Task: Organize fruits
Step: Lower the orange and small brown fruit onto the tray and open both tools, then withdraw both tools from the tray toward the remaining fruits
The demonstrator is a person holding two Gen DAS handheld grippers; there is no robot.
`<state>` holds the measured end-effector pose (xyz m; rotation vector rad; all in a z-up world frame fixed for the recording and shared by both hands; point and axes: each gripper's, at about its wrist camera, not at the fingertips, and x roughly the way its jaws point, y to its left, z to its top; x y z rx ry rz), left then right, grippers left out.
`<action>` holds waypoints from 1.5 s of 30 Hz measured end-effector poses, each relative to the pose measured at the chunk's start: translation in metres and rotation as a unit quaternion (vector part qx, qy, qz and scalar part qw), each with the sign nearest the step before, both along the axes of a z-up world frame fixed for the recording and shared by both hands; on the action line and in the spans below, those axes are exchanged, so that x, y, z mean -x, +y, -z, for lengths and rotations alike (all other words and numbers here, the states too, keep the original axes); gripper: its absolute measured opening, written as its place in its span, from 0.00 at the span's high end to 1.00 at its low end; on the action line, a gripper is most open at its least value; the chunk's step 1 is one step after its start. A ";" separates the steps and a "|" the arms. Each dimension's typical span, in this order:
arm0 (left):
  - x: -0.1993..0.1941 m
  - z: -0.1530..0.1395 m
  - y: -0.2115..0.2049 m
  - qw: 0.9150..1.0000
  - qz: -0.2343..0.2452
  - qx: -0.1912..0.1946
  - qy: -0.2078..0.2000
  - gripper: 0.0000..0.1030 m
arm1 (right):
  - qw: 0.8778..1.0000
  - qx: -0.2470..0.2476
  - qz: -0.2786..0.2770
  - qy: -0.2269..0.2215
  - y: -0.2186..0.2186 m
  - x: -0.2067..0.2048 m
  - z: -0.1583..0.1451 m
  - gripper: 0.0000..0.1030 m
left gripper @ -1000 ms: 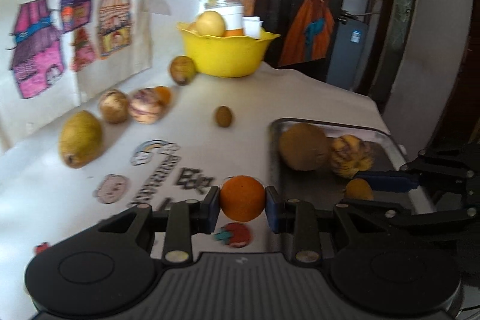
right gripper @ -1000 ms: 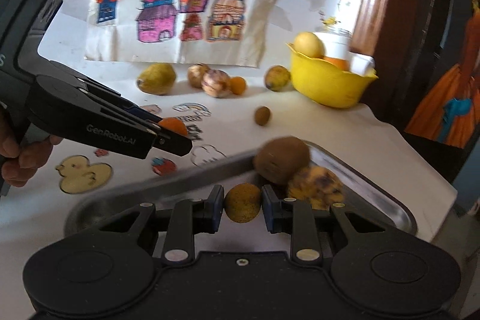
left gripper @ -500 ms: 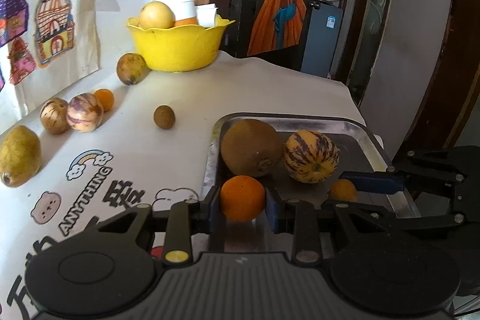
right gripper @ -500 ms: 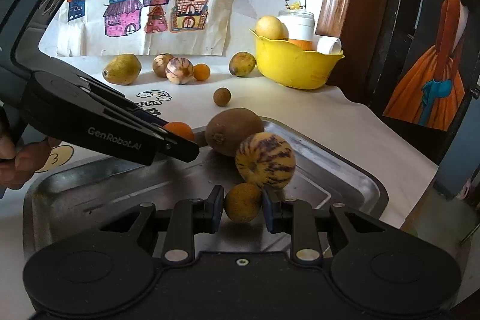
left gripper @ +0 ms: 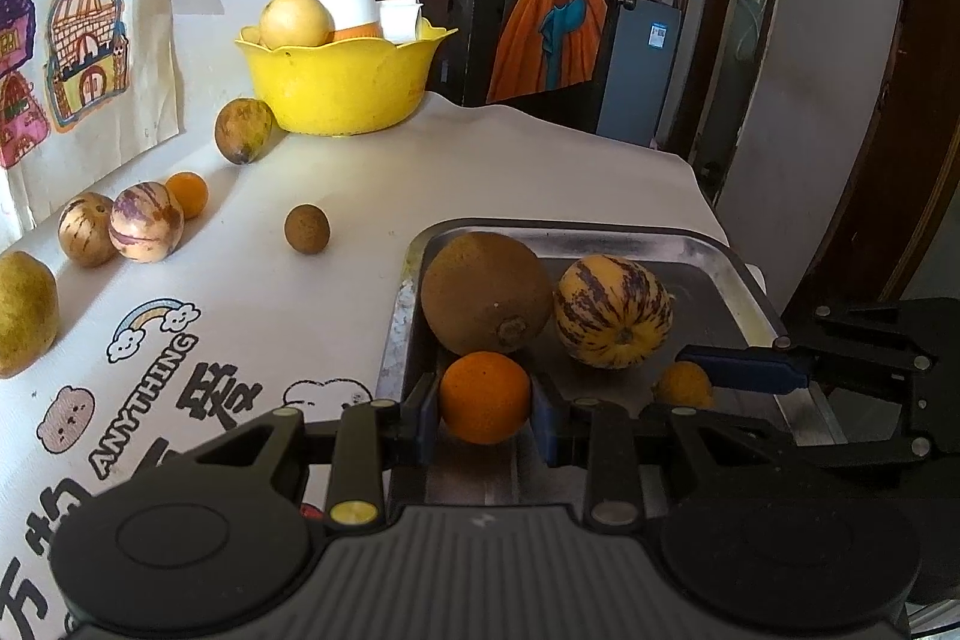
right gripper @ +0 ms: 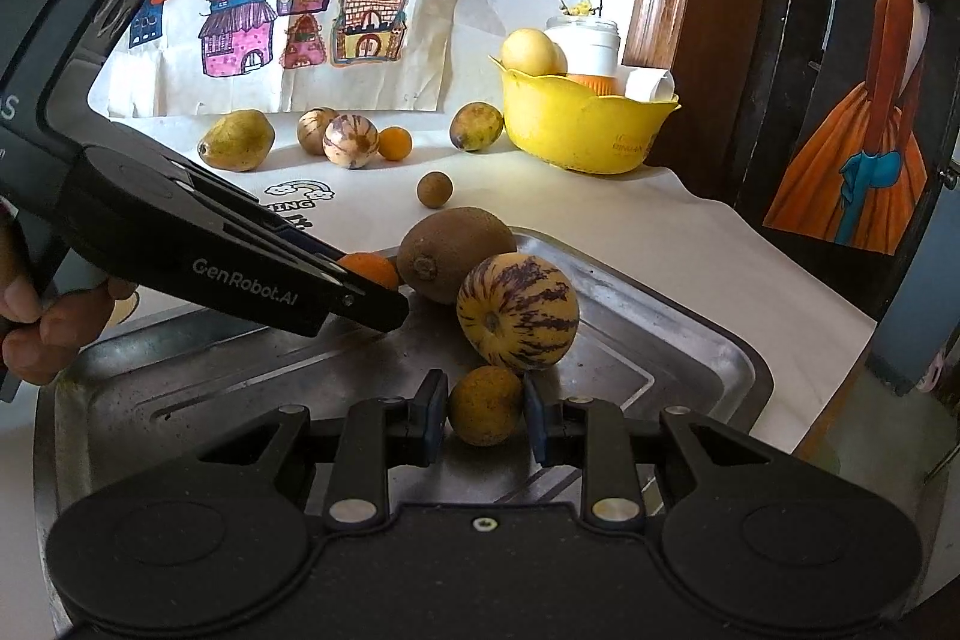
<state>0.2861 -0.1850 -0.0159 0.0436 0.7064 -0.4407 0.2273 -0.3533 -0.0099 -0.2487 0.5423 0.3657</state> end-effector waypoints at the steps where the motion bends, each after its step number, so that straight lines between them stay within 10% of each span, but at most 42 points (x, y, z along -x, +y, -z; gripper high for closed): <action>1: 0.000 0.000 0.000 1.000 0.000 0.000 0.001 0.66 | 1.000 -0.001 0.000 0.000 0.000 0.000 0.000 0.71; 12: -0.001 0.000 0.003 1.000 -0.011 0.007 0.013 0.65 | 1.000 -0.001 0.002 0.000 -0.001 0.007 0.000 0.64; 30: 0.048 -0.039 0.031 0.997 -0.062 0.027 -0.044 0.01 | 0.999 -0.021 0.001 -0.027 -0.003 0.052 -0.031 0.19; 45: 0.114 -0.040 0.080 0.997 -0.072 0.008 -0.030 0.00 | 0.999 -0.042 -0.011 0.016 0.010 0.106 -0.049 0.01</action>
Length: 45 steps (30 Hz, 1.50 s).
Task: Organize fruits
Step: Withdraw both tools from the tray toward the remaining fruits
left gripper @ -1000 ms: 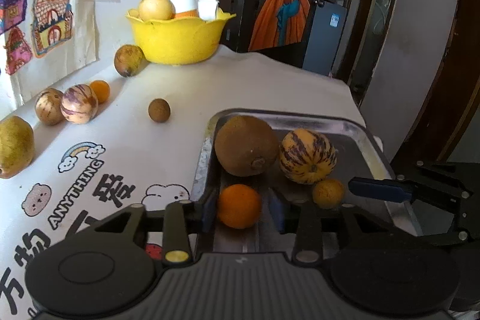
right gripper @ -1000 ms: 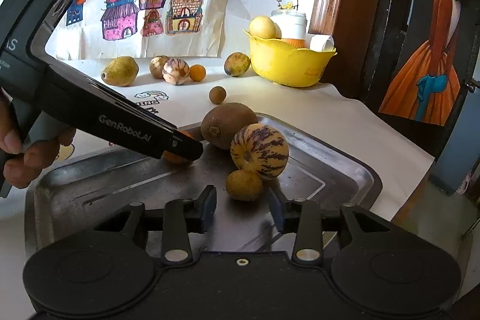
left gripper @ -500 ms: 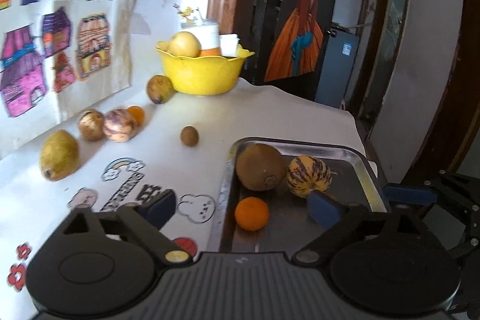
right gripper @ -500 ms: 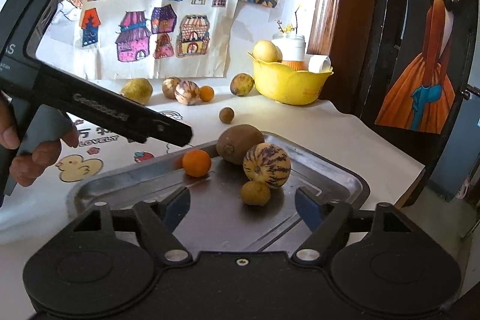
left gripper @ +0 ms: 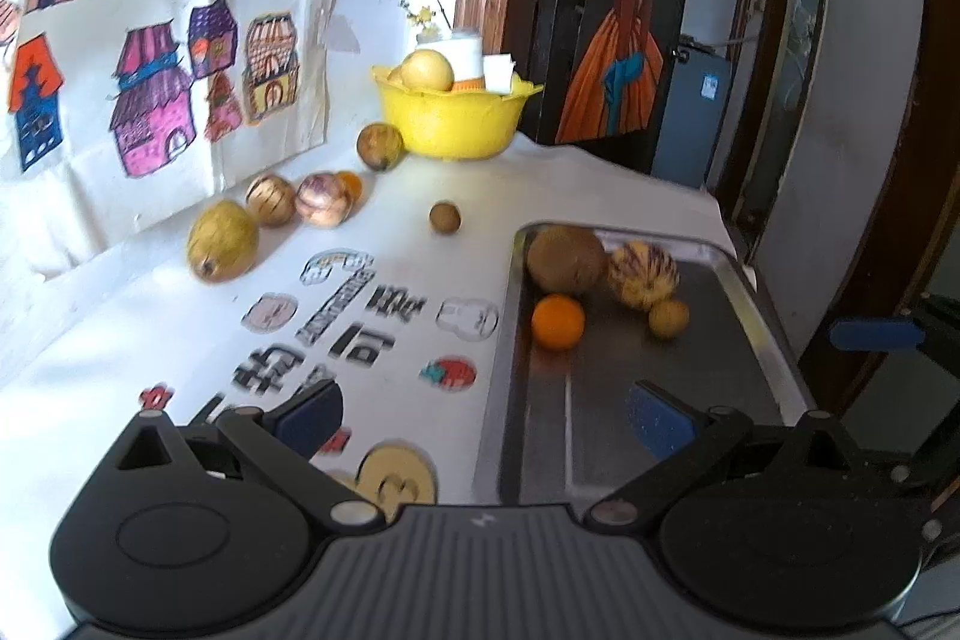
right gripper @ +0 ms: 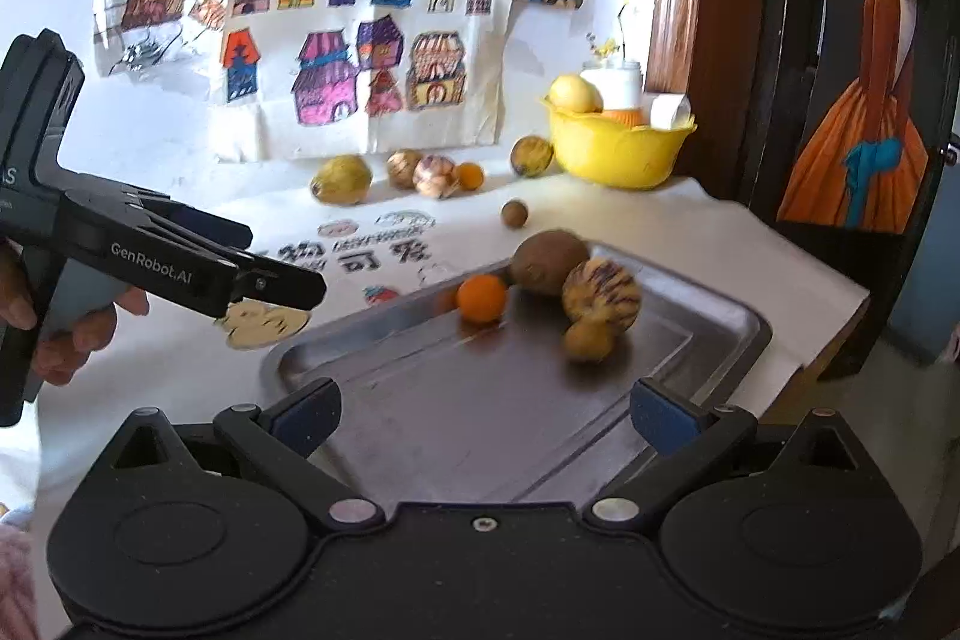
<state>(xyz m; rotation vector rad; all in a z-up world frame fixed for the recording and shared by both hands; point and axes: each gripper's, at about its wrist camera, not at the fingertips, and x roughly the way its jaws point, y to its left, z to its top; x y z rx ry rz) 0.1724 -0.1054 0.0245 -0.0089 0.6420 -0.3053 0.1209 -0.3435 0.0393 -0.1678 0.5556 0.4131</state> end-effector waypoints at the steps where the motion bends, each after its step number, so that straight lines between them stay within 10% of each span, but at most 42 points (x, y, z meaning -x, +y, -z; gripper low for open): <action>1: 0.003 0.001 0.003 1.000 0.000 -0.001 0.004 0.00 | 1.000 0.005 0.000 0.005 0.003 0.004 0.000 0.01; 27: 0.038 0.014 0.118 0.992 -0.118 0.016 0.041 0.00 | 0.989 0.004 -0.115 0.098 0.097 0.019 -0.021 0.01; 45: -0.012 -0.015 0.142 0.992 -0.129 0.010 -0.009 0.00 | 0.988 -0.007 -0.122 0.097 0.125 -0.100 -0.139 0.01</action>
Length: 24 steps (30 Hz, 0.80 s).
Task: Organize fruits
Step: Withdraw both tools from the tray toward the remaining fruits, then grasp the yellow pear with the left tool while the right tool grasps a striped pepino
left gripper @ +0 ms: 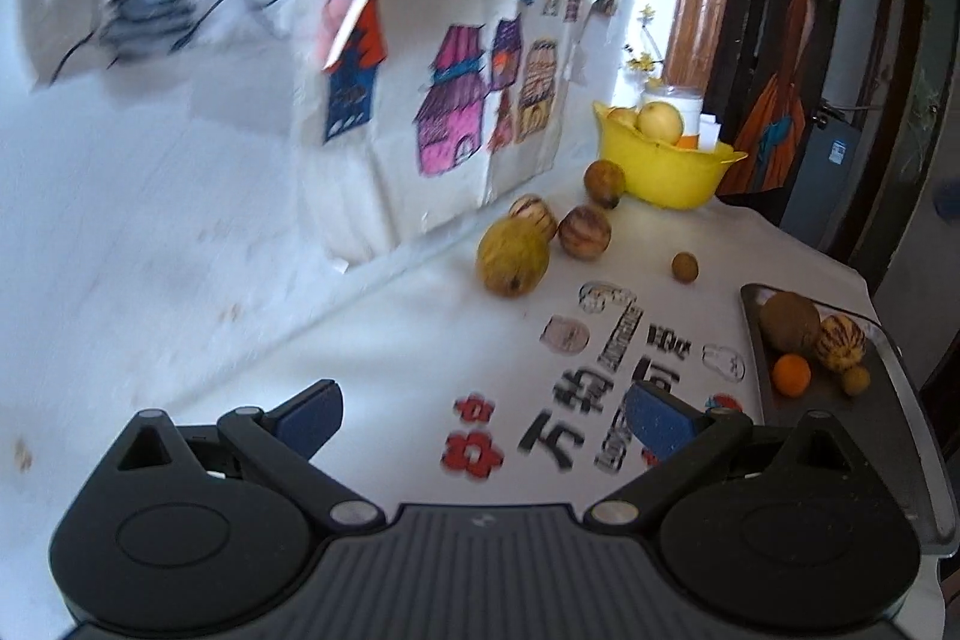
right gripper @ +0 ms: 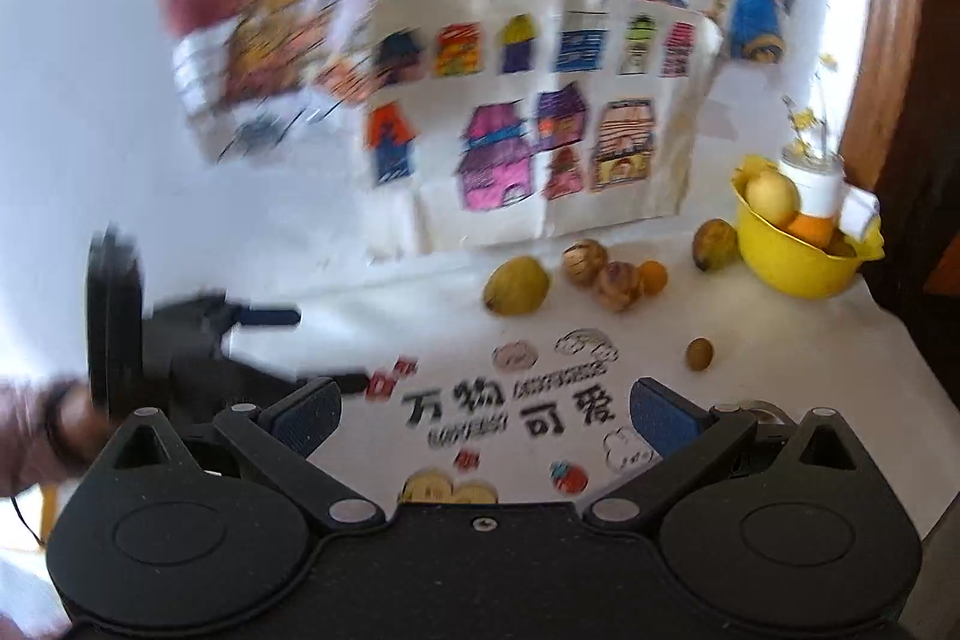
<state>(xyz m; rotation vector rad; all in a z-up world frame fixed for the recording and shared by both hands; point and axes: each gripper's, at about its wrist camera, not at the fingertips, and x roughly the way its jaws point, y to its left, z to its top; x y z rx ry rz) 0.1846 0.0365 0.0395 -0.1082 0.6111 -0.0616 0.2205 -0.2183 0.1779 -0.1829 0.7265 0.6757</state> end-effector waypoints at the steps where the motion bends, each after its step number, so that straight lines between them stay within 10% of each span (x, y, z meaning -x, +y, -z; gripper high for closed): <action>1: -0.004 -0.002 -0.002 1.000 0.003 -0.003 -0.003 0.00 | 1.000 -0.007 0.010 0.010 0.000 -0.012 -0.007 0.01; 8: -0.045 -0.003 -0.015 0.999 0.017 -0.024 -0.020 0.00 | 0.994 -0.040 0.082 0.067 -0.002 -0.099 -0.018 0.01; 24: -0.139 0.031 -0.024 0.999 0.028 -0.032 -0.011 0.00 | 0.963 -0.093 0.141 0.208 0.018 -0.251 0.102 0.09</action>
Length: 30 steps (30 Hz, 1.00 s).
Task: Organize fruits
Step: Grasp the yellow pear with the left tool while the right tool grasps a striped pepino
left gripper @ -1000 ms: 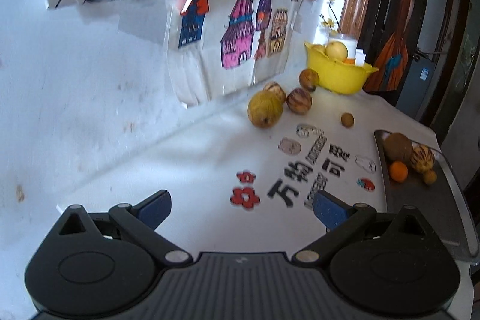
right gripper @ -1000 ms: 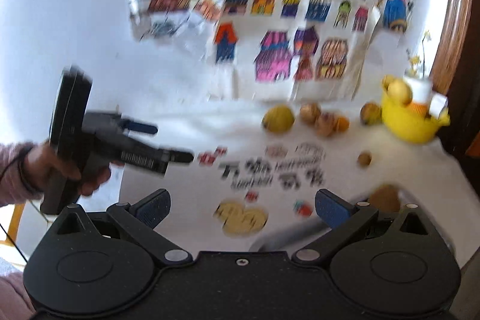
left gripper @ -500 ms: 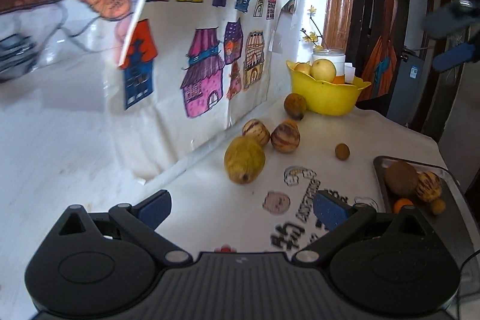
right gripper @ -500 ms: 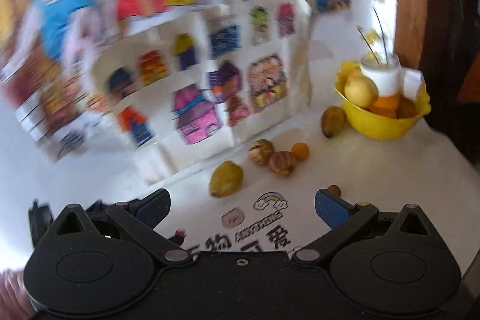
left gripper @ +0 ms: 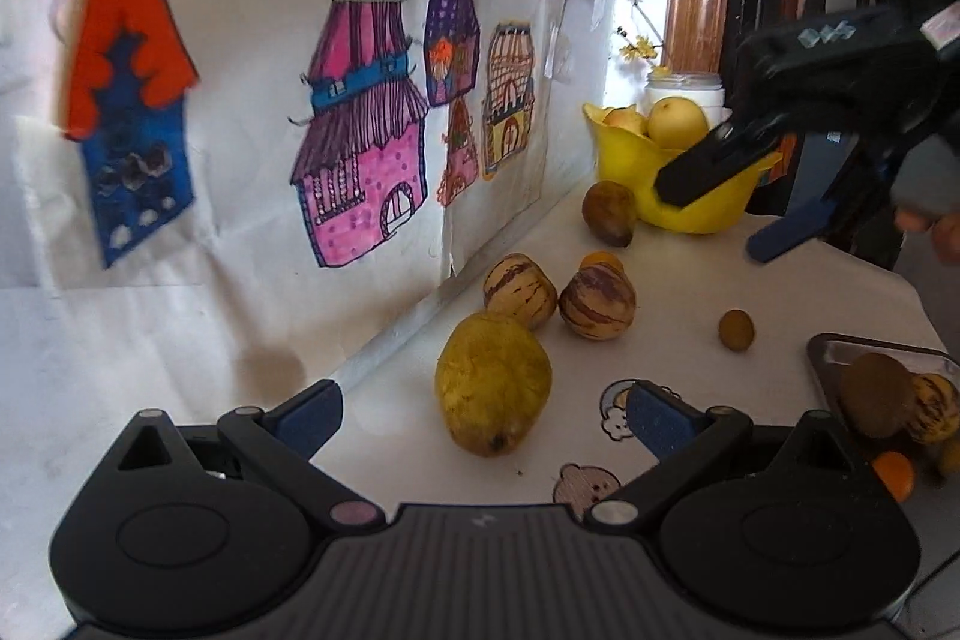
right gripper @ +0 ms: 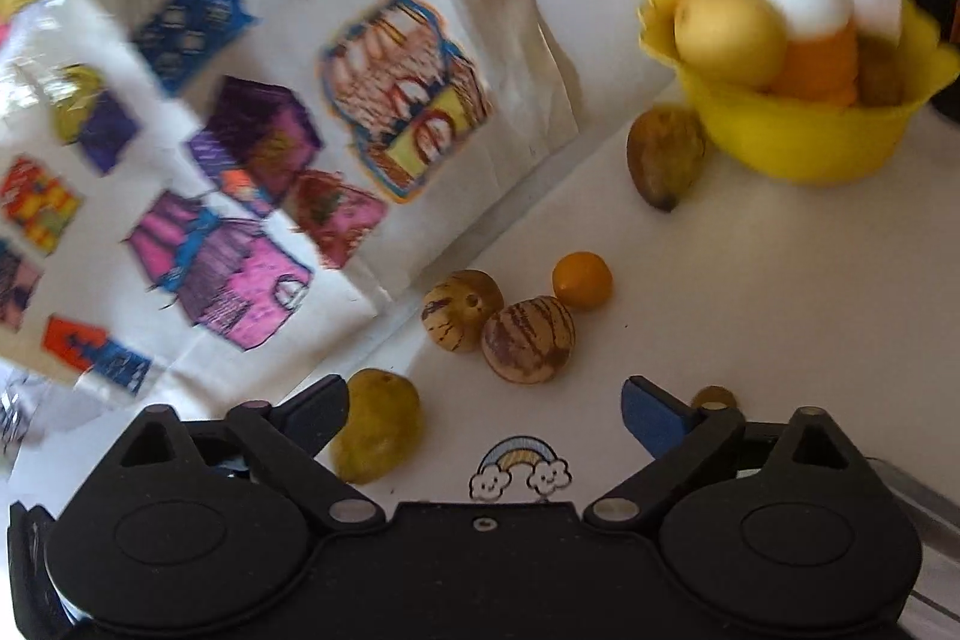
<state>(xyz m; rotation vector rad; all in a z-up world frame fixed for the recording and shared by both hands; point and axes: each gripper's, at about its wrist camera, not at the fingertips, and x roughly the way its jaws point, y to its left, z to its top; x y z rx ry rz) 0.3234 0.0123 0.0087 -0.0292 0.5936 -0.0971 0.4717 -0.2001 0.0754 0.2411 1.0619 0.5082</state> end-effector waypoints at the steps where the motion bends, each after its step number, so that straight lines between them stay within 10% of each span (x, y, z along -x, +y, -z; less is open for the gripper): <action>1: -0.004 0.002 0.000 1.000 0.000 0.001 0.001 0.00 | 1.000 -0.005 0.002 0.007 0.001 -0.006 0.008 0.11; 14: -0.031 0.022 -0.004 1.000 0.010 -0.007 0.010 0.02 | 1.000 0.013 -0.022 0.011 0.015 -0.032 0.054 0.32; 30: -0.052 0.027 -0.004 0.999 0.018 0.016 0.031 0.31 | 0.999 0.022 -0.025 -0.006 0.033 -0.035 0.066 0.47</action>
